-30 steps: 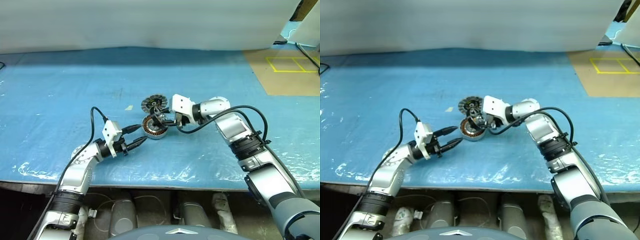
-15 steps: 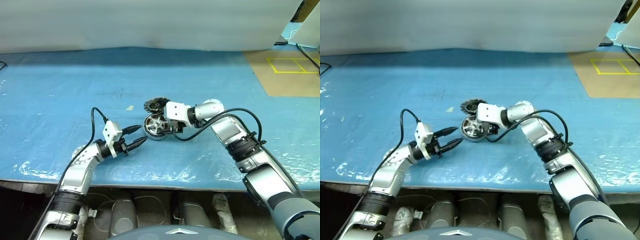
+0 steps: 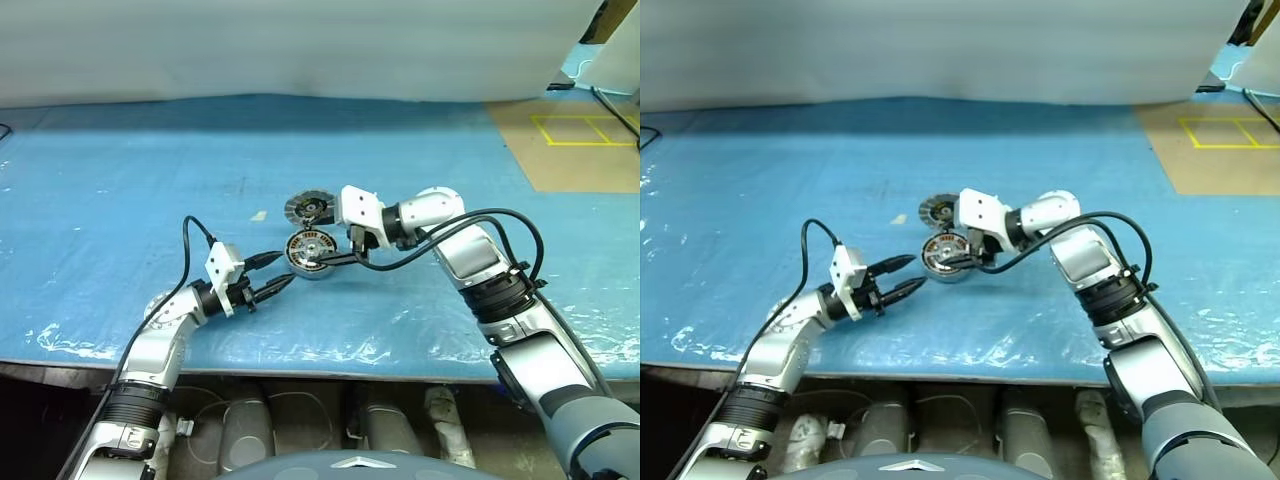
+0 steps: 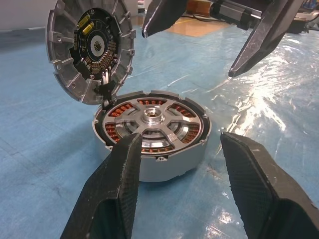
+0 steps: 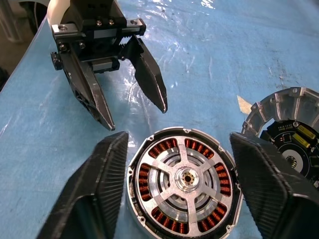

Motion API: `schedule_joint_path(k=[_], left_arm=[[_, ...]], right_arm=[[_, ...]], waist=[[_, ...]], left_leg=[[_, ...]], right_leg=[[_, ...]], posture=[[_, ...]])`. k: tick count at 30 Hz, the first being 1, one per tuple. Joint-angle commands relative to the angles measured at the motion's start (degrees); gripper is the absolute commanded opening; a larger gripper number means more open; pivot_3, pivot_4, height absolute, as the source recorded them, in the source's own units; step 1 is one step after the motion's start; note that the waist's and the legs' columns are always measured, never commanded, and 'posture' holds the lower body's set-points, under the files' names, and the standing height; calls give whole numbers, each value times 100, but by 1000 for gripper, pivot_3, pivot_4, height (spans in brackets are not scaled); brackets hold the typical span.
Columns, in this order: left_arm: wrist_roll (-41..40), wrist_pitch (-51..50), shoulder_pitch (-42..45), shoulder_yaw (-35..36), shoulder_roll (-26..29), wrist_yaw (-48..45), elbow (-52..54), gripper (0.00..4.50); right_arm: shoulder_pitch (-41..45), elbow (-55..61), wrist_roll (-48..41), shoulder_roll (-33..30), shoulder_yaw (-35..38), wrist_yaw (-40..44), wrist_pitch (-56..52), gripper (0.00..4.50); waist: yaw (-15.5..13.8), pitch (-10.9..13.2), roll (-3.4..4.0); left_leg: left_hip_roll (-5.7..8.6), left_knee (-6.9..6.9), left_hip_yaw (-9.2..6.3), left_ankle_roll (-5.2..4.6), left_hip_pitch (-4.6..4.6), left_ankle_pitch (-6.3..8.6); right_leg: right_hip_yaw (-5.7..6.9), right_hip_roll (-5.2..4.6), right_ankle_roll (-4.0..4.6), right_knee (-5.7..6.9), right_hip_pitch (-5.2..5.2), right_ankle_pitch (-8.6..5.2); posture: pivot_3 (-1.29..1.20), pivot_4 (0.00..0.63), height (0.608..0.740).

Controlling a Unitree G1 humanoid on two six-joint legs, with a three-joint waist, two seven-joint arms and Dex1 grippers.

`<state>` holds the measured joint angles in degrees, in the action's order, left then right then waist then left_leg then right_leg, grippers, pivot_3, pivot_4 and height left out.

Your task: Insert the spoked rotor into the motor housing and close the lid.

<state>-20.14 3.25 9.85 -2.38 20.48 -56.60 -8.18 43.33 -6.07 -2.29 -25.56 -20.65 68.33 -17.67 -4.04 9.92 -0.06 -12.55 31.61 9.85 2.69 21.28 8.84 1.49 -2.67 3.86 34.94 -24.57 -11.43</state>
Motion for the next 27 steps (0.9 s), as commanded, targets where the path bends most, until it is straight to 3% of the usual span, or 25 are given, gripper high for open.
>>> schedule_joint_path(k=[1,7,8,16,22,24,27], left_arm=[[-82,12,66,83,6,26,127,2655],[-115,-35,58,109,15,71,187,2655],[-116,-40,58,110,19,77,191,2655],[-146,-73,59,145,42,55,220,2655],[-190,-65,174,208,18,77,134,2655],[-238,33,284,307,9,96,69,2655],[-576,-439,622,639,45,356,94,2655]], right_arm=[[-32,-66,-303,188,180,-81,-182,2254],[-200,-1112,-89,688,148,-705,193,151],[-214,-1164,-66,706,125,-724,213,10],[-151,-1889,-87,996,331,-1124,268,10],[-380,-2673,779,750,-263,-1373,810,10],[-455,-2573,785,720,-219,-1457,1144,10],[-497,-1803,142,826,229,-1262,625,10]], waist=[[1,0,0],[5,-1,-1],[4,0,-1],[8,-1,-1],[5,-20,-4],[-6,-31,-12],[-15,-30,-17]], left_leg=[[0,0,0,0,0,0],[1,-1,0,0,1,0],[2,-1,0,0,4,0],[0,-3,0,1,2,0],[0,-4,0,1,-34,0],[2,-5,0,1,-61,1],[11,-5,0,1,-84,1]], right_leg=[[0,0,0,0,0,0],[0,-1,0,-1,-1,0],[0,-1,0,-2,-2,0],[0,-1,1,-1,-4,0],[0,-2,-1,-4,30,-1],[1,-6,-36,-5,54,-21],[-1,-11,-45,-11,81,-27]], posture=[[0,150,740],[0,150,740],[0,150,740],[0,150,740],[0,150,740],[0,150,740],[0,150,740]])
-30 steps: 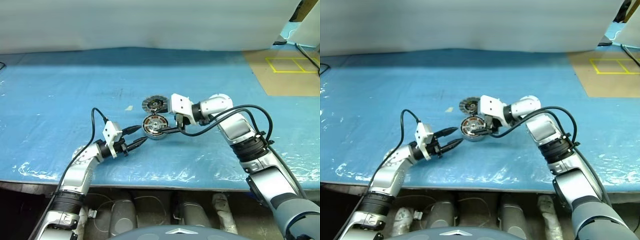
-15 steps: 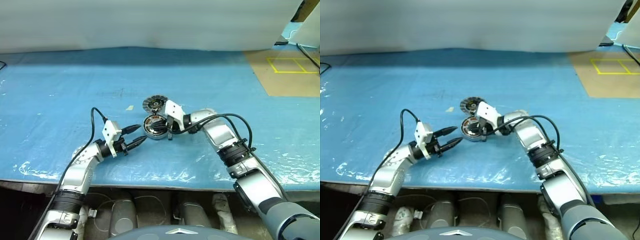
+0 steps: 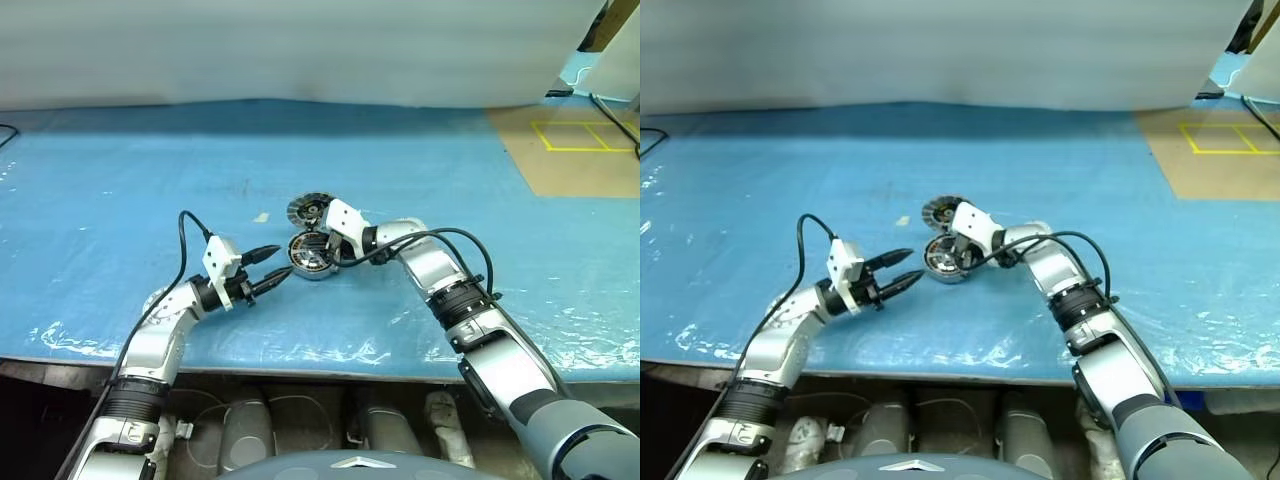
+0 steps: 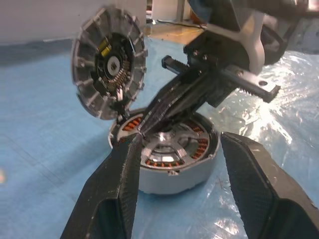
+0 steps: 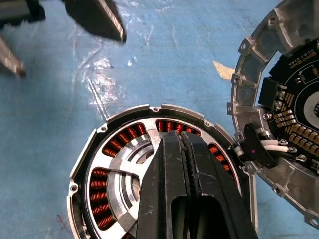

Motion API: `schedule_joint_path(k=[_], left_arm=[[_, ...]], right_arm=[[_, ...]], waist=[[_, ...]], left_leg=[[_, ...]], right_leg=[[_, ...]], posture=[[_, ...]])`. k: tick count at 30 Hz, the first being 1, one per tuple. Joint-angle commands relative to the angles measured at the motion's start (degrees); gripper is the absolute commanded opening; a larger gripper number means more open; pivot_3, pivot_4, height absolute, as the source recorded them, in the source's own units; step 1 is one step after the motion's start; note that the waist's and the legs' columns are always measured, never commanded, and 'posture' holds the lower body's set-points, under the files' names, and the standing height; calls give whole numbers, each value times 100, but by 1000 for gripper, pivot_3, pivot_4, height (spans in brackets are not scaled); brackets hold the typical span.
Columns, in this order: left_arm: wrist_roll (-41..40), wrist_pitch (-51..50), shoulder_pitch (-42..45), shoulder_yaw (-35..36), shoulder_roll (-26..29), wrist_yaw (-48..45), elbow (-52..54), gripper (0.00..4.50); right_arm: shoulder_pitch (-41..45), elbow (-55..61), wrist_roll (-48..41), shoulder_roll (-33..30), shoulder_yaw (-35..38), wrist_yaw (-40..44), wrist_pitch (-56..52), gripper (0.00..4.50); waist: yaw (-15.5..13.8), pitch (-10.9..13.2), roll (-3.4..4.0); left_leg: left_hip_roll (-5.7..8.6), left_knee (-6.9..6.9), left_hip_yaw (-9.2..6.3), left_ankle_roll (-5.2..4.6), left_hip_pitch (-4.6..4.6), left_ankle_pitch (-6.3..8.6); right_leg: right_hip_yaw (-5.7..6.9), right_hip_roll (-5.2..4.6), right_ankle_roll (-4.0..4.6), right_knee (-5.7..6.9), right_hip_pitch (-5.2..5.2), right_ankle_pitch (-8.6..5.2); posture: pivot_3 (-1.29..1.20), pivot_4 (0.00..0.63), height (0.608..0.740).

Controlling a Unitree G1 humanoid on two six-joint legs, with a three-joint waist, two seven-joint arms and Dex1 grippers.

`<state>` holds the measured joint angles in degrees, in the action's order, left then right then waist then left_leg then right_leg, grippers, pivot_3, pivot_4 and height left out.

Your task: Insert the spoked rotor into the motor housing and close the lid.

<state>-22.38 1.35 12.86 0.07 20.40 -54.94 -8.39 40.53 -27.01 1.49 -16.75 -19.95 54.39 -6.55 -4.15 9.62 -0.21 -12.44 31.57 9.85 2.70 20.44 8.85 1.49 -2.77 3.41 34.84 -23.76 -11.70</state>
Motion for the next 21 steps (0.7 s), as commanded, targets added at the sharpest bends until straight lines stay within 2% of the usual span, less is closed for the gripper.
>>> schedule_joint_path(k=[1,6,13,16,21], left_arm=[[-473,-403,475,508,115,188,68,2655],[-740,-799,1143,828,255,107,-432,2655],[-341,-465,2694,802,-6,60,-2582,2655],[162,240,3510,633,-273,61,-4139,2066],[381,745,4487,803,-705,-153,-5772,384]], right_arm=[[-263,727,-568,-63,346,262,-868,10],[-521,2081,-1538,-270,924,460,-2307,10],[-1201,3149,-1786,-620,1174,15,-3079,10],[-1641,3642,-1936,-691,1299,-211,-3373,0],[-2057,4197,-2079,-721,1322,-553,-3676,0]], waist=[[-6,4,-6],[-14,7,-10],[-142,6,-12],[-161,7,-14],[-186,12,-23]], left_leg=[[3,0,0,0,1,0],[4,2,-1,-1,32,-1],[6,-30,-4,5,72,-5],[11,-31,-6,8,80,-6],[34,-30,-13,11,80,-8]], right_leg=[[-2,0,0,-1,0,0],[-2,1,15,3,-32,13],[0,9,35,-17,-59,22],[1,7,32,-19,-63,21],[-1,-8,-6,-23,-62,15]], posture=[[0,150,740],[0,150,740],[0,150,740],[0,150,740],[0,150,740]])
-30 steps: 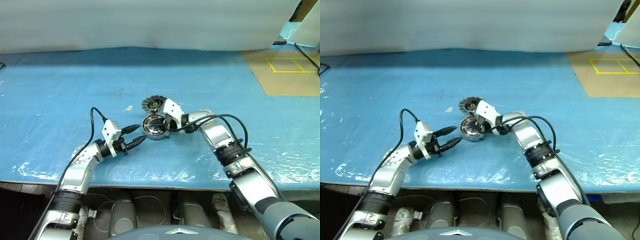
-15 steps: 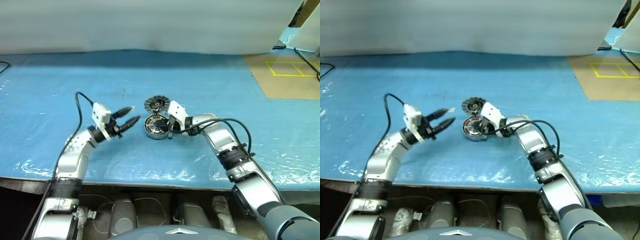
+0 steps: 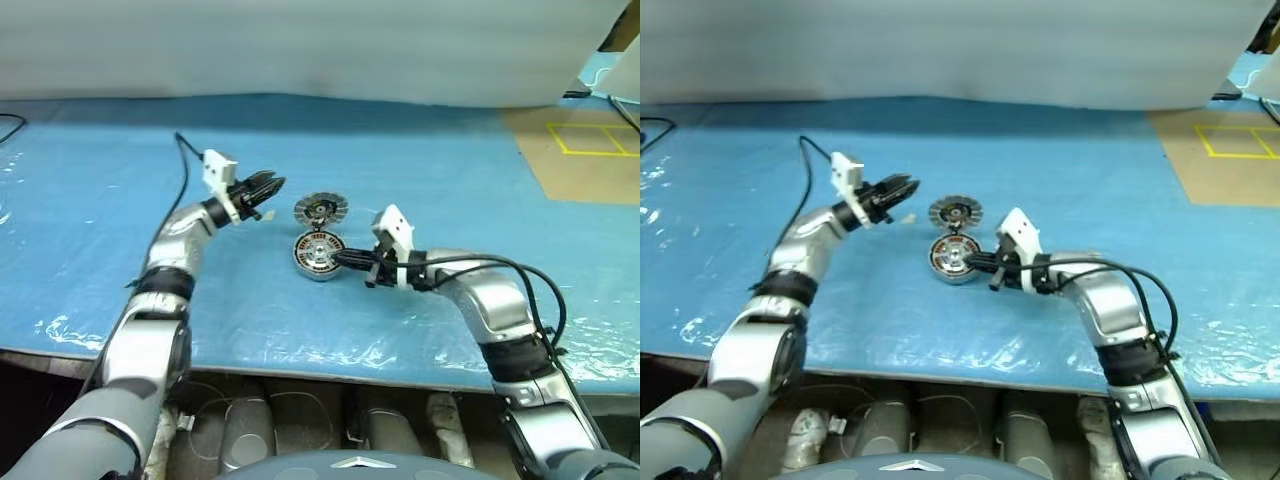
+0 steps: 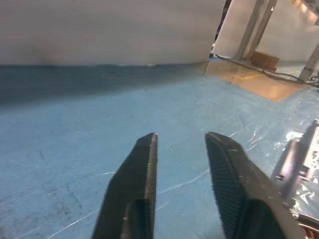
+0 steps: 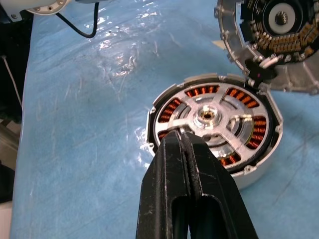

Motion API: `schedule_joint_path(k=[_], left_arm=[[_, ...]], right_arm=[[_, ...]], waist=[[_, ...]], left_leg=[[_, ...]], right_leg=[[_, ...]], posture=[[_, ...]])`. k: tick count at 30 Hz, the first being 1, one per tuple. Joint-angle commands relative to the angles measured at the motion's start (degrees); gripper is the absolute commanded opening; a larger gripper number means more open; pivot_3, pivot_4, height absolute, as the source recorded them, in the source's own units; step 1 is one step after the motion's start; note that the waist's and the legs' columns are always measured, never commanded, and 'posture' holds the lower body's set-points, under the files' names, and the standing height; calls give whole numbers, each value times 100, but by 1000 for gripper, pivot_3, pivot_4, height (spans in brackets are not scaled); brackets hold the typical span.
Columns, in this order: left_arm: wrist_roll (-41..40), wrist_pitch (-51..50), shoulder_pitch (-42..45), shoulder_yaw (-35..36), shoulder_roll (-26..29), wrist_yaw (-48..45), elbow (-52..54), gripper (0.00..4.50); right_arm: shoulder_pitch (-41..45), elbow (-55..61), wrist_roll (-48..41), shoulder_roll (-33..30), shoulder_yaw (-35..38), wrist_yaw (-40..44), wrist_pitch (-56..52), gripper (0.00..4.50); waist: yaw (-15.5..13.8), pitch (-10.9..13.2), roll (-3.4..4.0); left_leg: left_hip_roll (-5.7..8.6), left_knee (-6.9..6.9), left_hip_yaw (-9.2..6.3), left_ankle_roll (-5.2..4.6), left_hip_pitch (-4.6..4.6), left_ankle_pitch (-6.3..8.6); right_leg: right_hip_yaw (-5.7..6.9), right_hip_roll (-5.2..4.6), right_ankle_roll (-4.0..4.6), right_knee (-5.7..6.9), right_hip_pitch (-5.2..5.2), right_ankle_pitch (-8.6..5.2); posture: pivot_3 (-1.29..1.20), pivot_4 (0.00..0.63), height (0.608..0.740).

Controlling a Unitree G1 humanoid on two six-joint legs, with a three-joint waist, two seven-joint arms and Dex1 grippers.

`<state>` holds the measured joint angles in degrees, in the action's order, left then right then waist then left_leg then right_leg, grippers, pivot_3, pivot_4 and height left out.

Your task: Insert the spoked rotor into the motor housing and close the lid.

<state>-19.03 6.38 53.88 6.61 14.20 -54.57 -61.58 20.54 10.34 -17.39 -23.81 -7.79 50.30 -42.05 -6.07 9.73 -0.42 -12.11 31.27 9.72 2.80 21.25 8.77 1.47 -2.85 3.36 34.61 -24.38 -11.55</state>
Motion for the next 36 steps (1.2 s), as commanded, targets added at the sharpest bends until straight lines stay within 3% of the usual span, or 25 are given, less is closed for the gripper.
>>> schedule_joint_path(k=[1,5,9,16,24,30,36], left_arm=[[54,297,515,186,-152,-290,-611,71],[253,454,885,147,-337,-622,-951,71],[302,38,1189,59,-423,-1766,-930,71],[966,133,908,-616,-475,-3030,-746,71],[1238,427,682,-773,-367,-3153,-718,71],[1310,607,428,-839,-399,-3228,-568,71],[1300,715,158,-913,-495,-3373,-306,71]], right_arm=[[-105,543,-230,-15,115,-206,-187,0],[-257,724,-301,-93,152,-374,-281,0],[-354,849,-350,-178,152,-500,-329,0],[-424,897,-350,-218,97,-701,-300,0],[-505,957,-438,-429,139,-680,-301,0],[-918,1221,-191,-1516,-227,11,9,0],[-785,959,-254,-1546,-19,-53,195,0]], waist=[[8,2,-4],[0,8,-14],[-36,11,-18],[-104,11,-18],[-135,11,-18],[-195,12,-19],[-197,13,-19]], left_leg=[[4,0,-1,1,-1,-1],[23,-4,-13,2,4,-2],[32,-5,-22,2,12,-2],[30,-8,-24,0,11,-1],[31,-5,-24,-5,8,0],[33,-13,-25,-6,12,1],[31,-17,-26,-12,11,4]], right_leg=[[0,-4,1,-1,0,2],[3,-20,7,0,0,6],[8,-28,6,-2,0,6],[11,-28,8,-2,1,6],[15,-34,6,0,8,5],[16,-35,3,-15,10,4],[20,-33,3,-17,10,3]], posture=[[0,150,740],[0,150,740],[0,150,740],[0,150,740],[0,150,740],[0,150,740],[0,150,740]])
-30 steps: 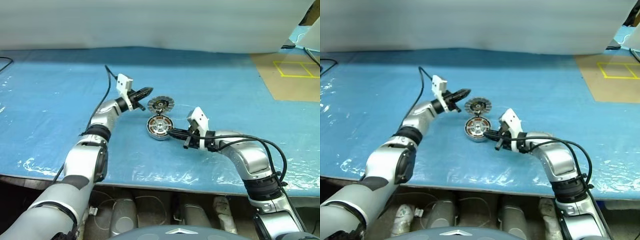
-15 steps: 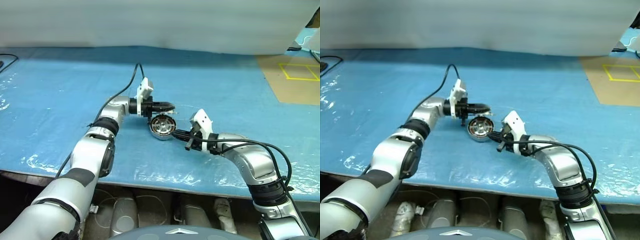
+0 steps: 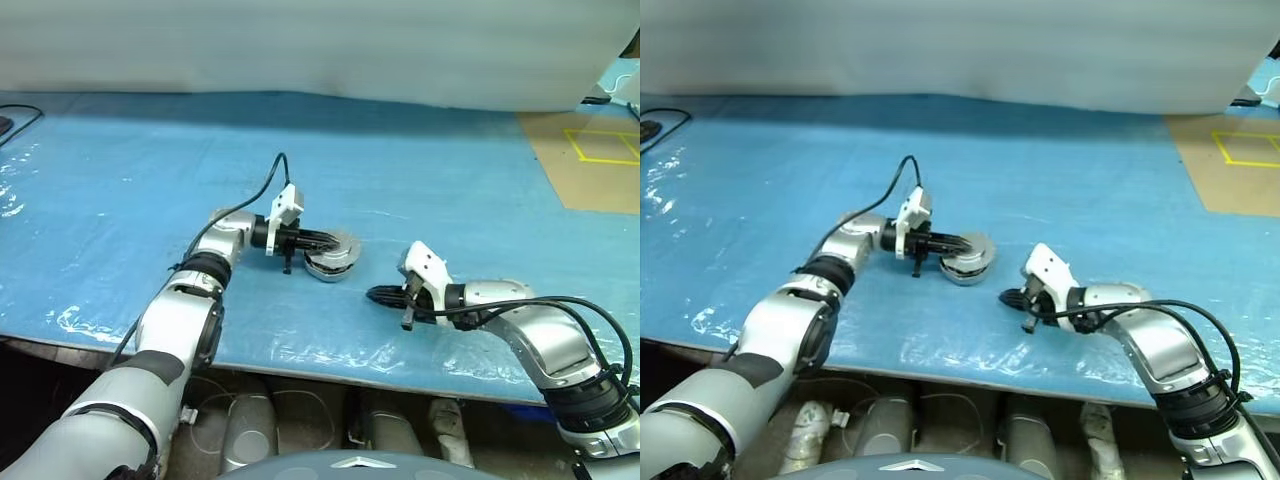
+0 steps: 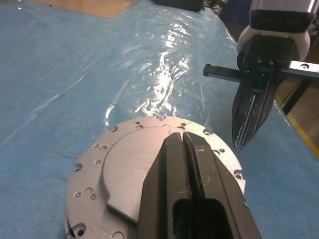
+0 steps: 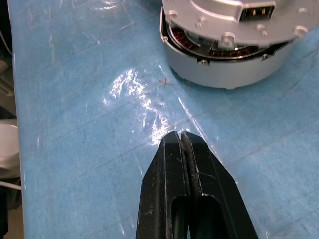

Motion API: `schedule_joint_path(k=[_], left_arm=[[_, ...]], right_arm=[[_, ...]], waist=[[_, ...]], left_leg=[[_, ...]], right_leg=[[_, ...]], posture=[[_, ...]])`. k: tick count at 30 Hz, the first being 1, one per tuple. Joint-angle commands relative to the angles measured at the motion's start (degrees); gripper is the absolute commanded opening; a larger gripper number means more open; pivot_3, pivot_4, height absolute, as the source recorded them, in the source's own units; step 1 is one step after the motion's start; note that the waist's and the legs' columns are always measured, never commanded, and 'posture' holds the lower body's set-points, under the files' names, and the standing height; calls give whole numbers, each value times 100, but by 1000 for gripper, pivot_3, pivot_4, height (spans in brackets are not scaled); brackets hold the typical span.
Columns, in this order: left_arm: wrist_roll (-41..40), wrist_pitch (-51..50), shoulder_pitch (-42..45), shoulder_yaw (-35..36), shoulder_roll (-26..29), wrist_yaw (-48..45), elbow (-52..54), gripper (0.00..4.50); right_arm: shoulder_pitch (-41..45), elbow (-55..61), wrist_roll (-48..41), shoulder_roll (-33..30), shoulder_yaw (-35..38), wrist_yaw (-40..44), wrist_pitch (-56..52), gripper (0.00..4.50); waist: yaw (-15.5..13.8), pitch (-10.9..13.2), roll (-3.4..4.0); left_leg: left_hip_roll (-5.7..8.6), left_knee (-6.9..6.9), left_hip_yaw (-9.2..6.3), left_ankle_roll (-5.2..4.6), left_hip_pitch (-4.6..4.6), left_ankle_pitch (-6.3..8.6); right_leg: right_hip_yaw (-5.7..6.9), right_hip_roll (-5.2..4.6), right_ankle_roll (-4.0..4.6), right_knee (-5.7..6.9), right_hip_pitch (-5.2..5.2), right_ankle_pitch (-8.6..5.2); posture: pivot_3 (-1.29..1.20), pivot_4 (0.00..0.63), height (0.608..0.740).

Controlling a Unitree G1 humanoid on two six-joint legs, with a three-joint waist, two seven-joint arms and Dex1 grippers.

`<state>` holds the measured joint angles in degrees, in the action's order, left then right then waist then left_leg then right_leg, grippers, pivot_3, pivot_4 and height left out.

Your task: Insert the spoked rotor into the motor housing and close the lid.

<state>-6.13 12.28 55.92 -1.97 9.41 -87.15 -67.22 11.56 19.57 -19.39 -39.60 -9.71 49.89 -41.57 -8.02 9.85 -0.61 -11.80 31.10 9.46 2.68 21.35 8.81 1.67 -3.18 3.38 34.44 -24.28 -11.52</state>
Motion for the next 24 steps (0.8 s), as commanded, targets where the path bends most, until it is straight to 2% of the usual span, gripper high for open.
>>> schedule_joint_path(k=[1,6,12,14,17,20,21,24], left_arm=[[8,125,-102,-77,-45,-139,316,71],[95,130,-378,-303,-127,-287,535,71],[344,179,-509,-625,49,-420,602,71],[416,234,-523,-661,103,-245,600,71],[112,113,-521,-447,69,-310,743,71],[-441,-265,-519,-101,-15,-380,1277,71],[-532,-275,-578,-72,4,-406,1536,71],[-777,-565,-899,-158,223,-521,2573,71]], right_arm=[[132,36,-62,55,170,-34,153,0],[203,78,-86,233,128,-162,121,0],[266,51,-34,312,117,-262,154,0],[305,29,-91,356,174,-285,141,0],[342,100,-234,400,257,-268,59,0],[316,193,-346,330,282,-154,67,0],[324,223,-379,307,310,-118,92,0],[426,481,-521,204,377,41,145,0]], waist=[[-3,0,0],[-6,0,0],[-14,0,0],[-14,0,0],[-17,0,1],[-26,0,0],[-28,1,1],[-17,1,2]], left_leg=[[1,2,0,0,0,0],[0,0,0,-1,0,0],[-1,-2,0,-2,-3,1],[-1,-1,1,-1,-8,1],[-1,-1,1,-2,-12,1],[-2,-1,1,-1,-10,1],[-1,-1,1,-1,-7,1],[-4,-5,1,-1,-4,0]], right_leg=[[0,-1,-1,0,0,0],[0,-1,0,0,0,0],[0,-2,0,0,1,-1],[0,-3,-27,0,3,-16],[0,-3,-38,3,6,-23],[0,-9,-25,4,6,-15],[0,-9,-1,3,5,-2],[0,-9,2,3,1,-1]], posture=[[0,150,740],[0,150,740],[0,150,740],[0,150,740],[0,150,740],[0,150,740],[0,150,740],[0,150,740]])
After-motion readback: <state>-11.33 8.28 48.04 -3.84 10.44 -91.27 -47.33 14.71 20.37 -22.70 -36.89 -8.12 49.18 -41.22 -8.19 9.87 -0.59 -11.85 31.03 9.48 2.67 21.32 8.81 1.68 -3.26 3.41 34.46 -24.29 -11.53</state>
